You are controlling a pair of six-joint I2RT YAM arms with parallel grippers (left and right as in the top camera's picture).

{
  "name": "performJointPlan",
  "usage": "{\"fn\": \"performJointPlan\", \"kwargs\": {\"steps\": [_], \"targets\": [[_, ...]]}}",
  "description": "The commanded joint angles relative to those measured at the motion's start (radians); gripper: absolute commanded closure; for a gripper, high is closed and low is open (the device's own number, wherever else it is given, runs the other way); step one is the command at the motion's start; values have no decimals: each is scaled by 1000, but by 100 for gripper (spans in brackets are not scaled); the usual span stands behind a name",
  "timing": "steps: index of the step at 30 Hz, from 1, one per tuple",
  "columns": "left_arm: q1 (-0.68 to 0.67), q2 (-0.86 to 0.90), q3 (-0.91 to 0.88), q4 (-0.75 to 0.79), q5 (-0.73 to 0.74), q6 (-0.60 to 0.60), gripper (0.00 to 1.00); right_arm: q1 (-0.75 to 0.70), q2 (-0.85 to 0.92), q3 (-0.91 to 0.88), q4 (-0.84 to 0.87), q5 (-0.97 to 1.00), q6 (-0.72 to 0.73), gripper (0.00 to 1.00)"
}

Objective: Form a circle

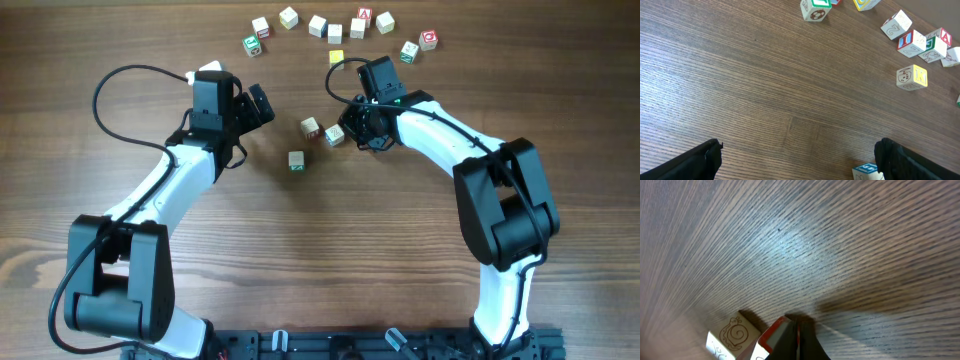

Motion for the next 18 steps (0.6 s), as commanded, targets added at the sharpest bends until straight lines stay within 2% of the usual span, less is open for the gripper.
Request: {"fn": "performJointPlan", "kwargs": {"steps": [1,18], "targets": [[0,12,13,0,-6,-10,0,5,-5,-9,2,-28,-22,95],[0,12,13,0,-6,-10,0,5,-5,-9,-2,-58,-16,95]]}}
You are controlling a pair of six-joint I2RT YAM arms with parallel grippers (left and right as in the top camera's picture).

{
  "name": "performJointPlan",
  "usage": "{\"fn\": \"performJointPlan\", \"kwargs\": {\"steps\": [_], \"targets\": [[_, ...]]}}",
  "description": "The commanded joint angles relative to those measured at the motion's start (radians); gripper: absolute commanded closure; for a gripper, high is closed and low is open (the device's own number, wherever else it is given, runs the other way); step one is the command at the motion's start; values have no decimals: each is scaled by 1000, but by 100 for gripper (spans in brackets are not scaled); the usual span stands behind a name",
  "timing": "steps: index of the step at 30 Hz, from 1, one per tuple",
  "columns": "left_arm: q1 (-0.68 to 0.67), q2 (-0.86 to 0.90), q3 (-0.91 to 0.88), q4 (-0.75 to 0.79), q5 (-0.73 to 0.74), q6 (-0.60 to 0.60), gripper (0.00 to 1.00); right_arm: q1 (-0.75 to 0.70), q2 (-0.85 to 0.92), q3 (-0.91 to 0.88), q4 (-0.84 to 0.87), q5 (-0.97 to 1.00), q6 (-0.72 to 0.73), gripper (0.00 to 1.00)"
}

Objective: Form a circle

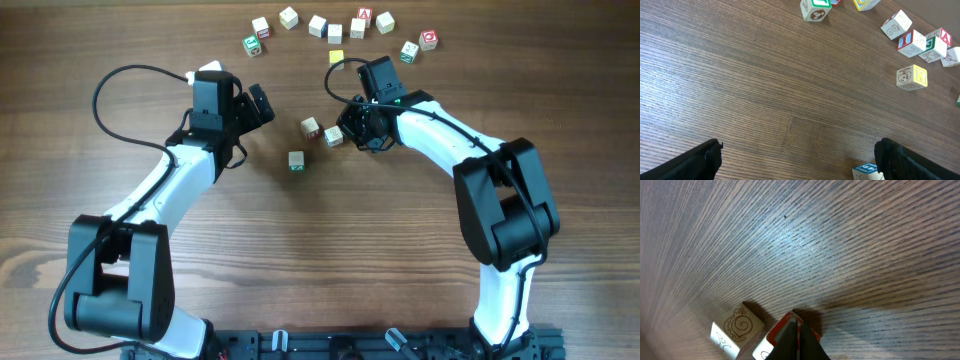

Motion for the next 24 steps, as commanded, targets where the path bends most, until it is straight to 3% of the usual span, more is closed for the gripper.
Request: {"fn": "performJointPlan", "kwargs": {"steps": [1,12,18,24], "targets": [[0,12,13,0,-6,-10,0,5,-5,-9,-1,-18,-16,95],[0,12,13,0,-6,-10,0,5,-5,-9,-1,-57,91,96],[0,12,13,0,-6,-10,0,2,-6,-9,-59,64,117,96],[0,16,13,62,-4,-10,0,-38,-6,-8,-58,82,75,95]]}}
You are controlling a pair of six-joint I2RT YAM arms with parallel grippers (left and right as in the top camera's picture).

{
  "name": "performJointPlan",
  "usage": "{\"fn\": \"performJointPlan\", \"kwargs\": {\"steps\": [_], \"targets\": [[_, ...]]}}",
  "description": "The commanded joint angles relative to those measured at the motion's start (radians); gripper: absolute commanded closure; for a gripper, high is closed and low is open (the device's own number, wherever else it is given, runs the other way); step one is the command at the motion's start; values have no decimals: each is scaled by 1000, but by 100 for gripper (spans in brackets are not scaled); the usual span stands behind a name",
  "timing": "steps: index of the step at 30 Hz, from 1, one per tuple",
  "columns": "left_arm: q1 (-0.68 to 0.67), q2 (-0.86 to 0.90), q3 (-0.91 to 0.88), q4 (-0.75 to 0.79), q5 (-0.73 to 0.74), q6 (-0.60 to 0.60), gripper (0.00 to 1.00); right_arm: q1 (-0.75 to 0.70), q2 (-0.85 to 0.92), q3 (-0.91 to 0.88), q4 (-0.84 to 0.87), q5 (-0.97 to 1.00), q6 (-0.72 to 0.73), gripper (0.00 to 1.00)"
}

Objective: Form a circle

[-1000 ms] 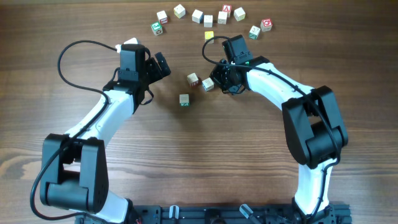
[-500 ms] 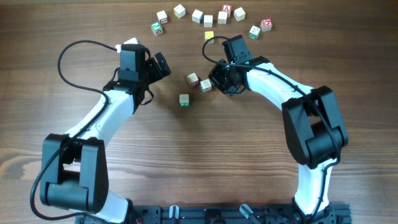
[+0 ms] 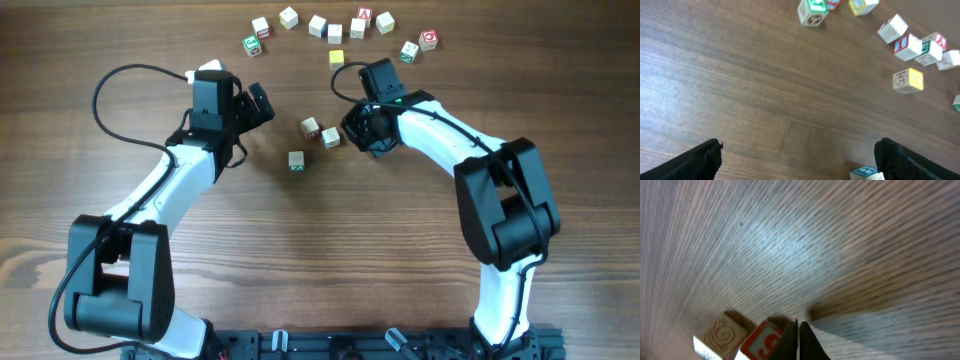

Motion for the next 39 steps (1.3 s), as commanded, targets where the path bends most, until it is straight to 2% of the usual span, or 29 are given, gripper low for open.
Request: {"fn": "performJointPlan", "kwargs": {"steps": [1,2,4,5,7,10,12,18,21,24,29,32,36,39], "targets": [[0,22,13,67,19,-9,0,-39,-6,-8,-1,39,-40,95],[0,33,13,101,63,-3,0,-47,-6,-8,-3,39,-46,96],[0,56,13,153,134,2,12,-60,-6,-8,-7,39,-68,96],[0,82,13,186,167,1,24,-66,-6,-8,-14,39,-76,95],[0,131,13,237,195,-2,58,-71,-6,-8,-21,39,-92,96],[-1,203,13,325,261,-2,77,-71,-6,-8,-18,41,-92,96],[-1,246,13,390,322,-3,84,-71,-6,-8,-18,51,-92,95],[-12,311,14,518,399,-25,85,-71,-6,-8,-18,51,-92,95],[-30,311,28,515,420,-90,87,-71,-6,-8,-18,51,-92,95],[-66,311,77,491,451,-85,87,-71,-6,-8,-18,51,-92,95],[-132,374,378,119,339,27,89,-71,-6,-8,-25,51,-93,95],[-137,447,581,-111,324,58,91,-71,-6,-8,-27,53,-93,96],[-136,463,621,-255,229,63,95,-71,-6,-8,-64,97,-93,95],[-139,470,621,-331,225,70,96,-71,-6,-8,-62,97,-92,95]]}}
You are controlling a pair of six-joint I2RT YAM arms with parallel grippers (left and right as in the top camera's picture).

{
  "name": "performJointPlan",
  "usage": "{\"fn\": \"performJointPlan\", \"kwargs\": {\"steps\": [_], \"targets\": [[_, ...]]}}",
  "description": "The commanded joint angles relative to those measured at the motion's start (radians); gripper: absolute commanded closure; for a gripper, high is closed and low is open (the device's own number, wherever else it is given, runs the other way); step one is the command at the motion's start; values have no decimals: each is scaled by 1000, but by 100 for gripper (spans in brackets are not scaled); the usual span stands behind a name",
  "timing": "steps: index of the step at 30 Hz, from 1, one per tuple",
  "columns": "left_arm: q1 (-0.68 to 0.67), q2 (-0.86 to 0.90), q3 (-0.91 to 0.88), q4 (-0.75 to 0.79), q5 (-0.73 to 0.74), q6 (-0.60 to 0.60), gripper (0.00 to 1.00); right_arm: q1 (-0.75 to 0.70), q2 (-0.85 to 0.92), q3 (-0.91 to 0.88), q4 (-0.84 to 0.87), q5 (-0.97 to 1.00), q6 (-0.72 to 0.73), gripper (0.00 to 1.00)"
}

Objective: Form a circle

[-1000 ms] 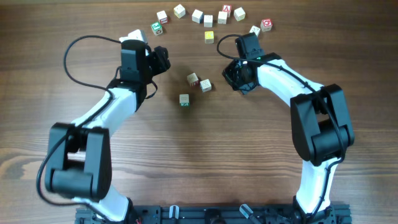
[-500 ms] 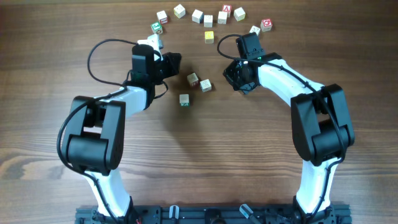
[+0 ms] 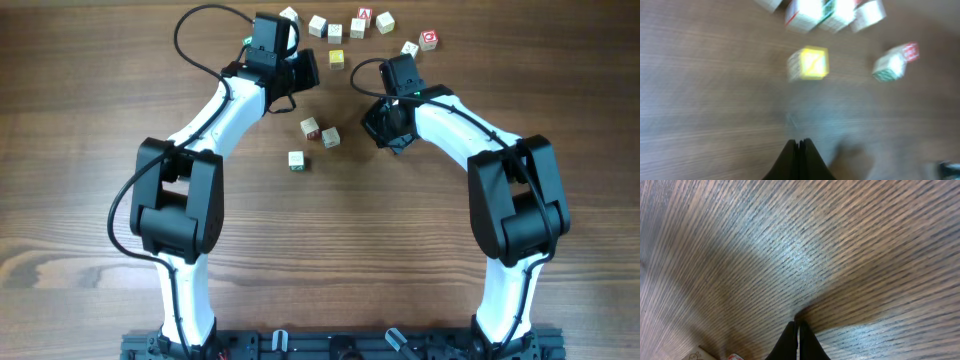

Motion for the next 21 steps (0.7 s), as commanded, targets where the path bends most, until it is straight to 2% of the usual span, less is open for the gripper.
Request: {"fn": "performJointPlan", "kwargs": {"steps": [1,7,21], "targets": [[-3,32,14,-58,-54,42,96,2,-5,-7,-3,39,-12,95],[-20,39,13,-139,-55,46,96,2,-5,-7,-4,45,-13,95],[-17,51,11,-147,-63,46,96,2,-5,-7,-5,45,-13,95]]}}
